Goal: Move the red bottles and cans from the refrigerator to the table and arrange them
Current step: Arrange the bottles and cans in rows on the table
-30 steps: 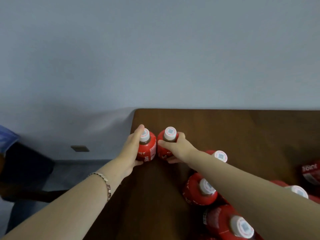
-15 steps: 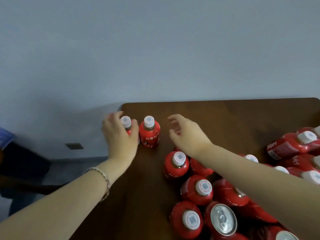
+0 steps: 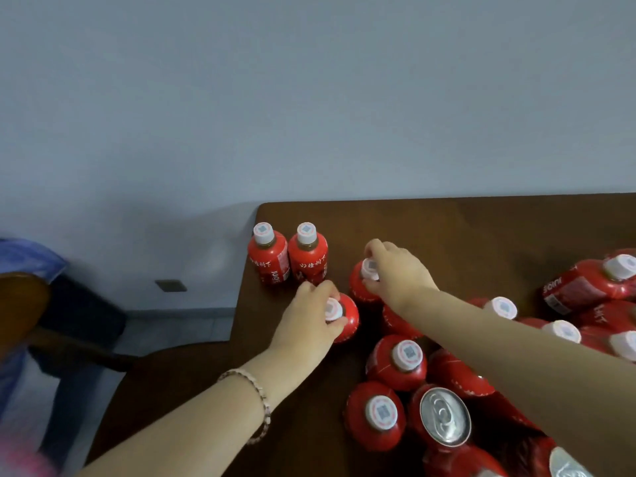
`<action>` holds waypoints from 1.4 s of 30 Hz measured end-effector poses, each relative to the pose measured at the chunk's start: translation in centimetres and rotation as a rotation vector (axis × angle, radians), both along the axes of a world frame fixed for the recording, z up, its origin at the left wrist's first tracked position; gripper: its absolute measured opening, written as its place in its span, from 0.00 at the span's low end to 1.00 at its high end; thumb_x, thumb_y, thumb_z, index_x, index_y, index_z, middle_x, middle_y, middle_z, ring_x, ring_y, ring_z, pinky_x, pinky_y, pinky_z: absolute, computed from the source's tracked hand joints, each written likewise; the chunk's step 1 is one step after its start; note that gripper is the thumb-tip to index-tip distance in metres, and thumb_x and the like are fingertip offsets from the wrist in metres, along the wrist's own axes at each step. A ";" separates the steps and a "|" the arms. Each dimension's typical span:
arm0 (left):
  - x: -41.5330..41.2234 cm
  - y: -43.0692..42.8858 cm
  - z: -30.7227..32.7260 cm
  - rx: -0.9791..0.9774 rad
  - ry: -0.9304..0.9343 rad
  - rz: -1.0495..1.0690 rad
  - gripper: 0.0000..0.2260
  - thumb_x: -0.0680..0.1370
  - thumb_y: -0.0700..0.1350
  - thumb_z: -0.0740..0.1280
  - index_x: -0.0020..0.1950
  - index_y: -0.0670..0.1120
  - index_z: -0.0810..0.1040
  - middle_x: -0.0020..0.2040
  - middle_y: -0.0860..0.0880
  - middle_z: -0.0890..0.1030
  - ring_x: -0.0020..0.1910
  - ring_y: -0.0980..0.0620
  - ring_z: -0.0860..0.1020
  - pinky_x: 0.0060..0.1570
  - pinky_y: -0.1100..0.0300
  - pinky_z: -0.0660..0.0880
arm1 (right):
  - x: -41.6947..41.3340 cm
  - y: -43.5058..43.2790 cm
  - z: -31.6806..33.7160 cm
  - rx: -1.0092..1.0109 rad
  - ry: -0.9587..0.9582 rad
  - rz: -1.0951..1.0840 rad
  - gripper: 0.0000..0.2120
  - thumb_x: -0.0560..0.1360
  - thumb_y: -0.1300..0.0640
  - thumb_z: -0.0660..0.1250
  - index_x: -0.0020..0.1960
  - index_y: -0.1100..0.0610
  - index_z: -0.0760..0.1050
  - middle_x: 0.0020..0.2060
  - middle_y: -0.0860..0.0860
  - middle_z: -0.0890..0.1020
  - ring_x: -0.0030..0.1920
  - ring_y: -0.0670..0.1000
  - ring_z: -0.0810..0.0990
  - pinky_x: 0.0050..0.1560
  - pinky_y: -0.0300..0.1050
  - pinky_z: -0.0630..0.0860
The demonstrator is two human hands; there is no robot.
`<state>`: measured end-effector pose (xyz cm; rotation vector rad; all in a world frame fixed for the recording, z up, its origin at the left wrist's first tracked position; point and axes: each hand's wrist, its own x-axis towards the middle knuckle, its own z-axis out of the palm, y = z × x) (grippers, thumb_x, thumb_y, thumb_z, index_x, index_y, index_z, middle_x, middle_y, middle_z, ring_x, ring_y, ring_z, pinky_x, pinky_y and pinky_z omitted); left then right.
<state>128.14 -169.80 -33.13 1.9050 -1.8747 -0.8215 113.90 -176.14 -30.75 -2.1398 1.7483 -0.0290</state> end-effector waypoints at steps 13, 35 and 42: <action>8.6 -2.1 -1.1 -0.181 0.155 0.264 0.13 0.75 0.44 0.69 0.59 0.47 0.74 0.55 0.50 0.74 0.57 0.51 0.73 0.54 0.59 0.70 | 8.1 2.3 -3.1 -0.015 -0.593 -0.324 0.24 0.73 0.51 0.69 0.66 0.52 0.65 0.61 0.51 0.71 0.61 0.51 0.72 0.59 0.47 0.73; 8.4 -4.6 -2.9 0.498 0.778 0.589 0.29 0.74 0.66 0.58 0.73 0.59 0.59 0.68 0.47 0.72 0.61 0.42 0.75 0.47 0.47 0.77 | 9.2 0.1 -4.5 0.807 -0.980 -0.777 0.40 0.70 0.30 0.59 0.75 0.43 0.49 0.68 0.54 0.68 0.60 0.60 0.75 0.49 0.53 0.78; 3.3 0.3 -0.2 -0.203 -0.069 0.484 0.28 0.77 0.55 0.63 0.72 0.43 0.62 0.72 0.39 0.61 0.71 0.40 0.60 0.69 0.44 0.59 | 2.3 4.6 -0.3 0.009 -0.103 -0.009 0.17 0.78 0.48 0.57 0.63 0.54 0.71 0.59 0.52 0.77 0.61 0.56 0.74 0.58 0.48 0.72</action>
